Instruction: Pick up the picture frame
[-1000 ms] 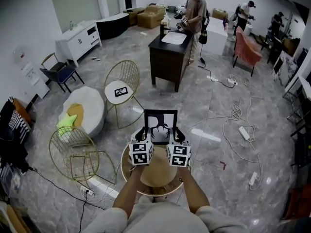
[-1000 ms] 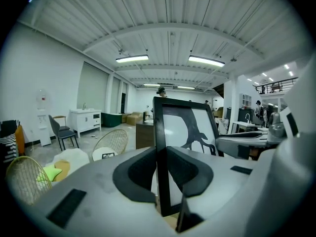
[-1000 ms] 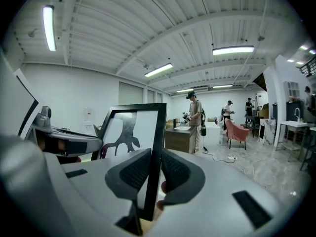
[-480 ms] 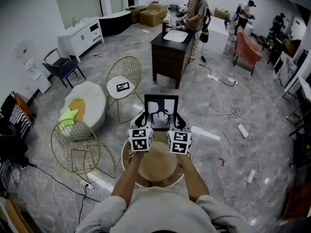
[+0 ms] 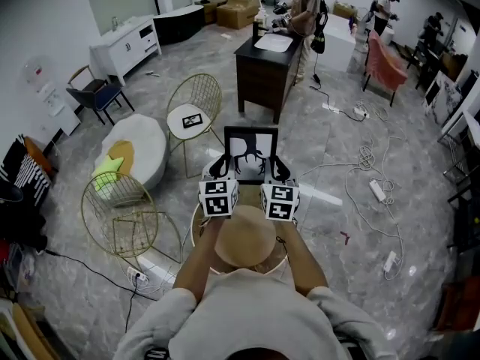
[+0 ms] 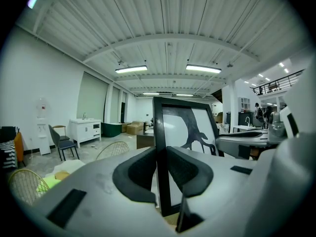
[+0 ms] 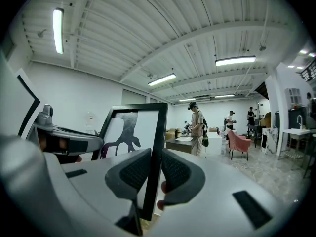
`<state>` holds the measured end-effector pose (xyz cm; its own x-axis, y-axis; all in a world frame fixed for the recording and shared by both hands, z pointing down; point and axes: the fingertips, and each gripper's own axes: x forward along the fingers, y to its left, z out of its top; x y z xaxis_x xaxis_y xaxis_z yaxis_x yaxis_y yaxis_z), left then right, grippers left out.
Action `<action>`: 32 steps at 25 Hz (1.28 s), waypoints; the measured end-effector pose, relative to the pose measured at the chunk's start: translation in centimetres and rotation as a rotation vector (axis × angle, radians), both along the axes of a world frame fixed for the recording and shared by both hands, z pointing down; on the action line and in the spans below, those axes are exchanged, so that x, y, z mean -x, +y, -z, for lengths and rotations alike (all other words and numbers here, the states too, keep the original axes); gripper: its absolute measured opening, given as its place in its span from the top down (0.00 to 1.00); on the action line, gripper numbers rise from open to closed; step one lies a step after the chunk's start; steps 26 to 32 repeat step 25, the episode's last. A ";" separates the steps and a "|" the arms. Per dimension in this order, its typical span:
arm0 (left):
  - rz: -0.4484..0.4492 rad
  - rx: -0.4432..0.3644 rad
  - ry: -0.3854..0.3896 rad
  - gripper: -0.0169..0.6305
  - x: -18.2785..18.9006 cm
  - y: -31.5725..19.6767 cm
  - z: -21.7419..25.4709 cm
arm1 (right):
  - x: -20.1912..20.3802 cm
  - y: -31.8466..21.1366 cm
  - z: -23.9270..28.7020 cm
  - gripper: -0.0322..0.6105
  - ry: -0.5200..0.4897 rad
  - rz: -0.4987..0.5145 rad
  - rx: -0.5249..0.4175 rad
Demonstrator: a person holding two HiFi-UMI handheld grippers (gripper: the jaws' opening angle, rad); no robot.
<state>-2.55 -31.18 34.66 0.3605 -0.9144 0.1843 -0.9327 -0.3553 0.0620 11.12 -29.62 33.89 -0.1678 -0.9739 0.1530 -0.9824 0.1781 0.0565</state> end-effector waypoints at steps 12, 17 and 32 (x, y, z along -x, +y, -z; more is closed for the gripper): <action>-0.004 0.007 0.006 0.87 -0.2 -0.1 -0.5 | -0.2 -0.2 -0.3 0.84 0.009 -0.003 0.008; -0.004 0.009 0.006 0.87 -0.2 0.2 -0.6 | -0.1 0.2 -0.4 0.84 0.013 -0.005 0.008; -0.004 0.016 0.010 0.87 0.4 0.5 -1.0 | 0.5 0.6 -0.7 0.84 0.020 -0.003 0.016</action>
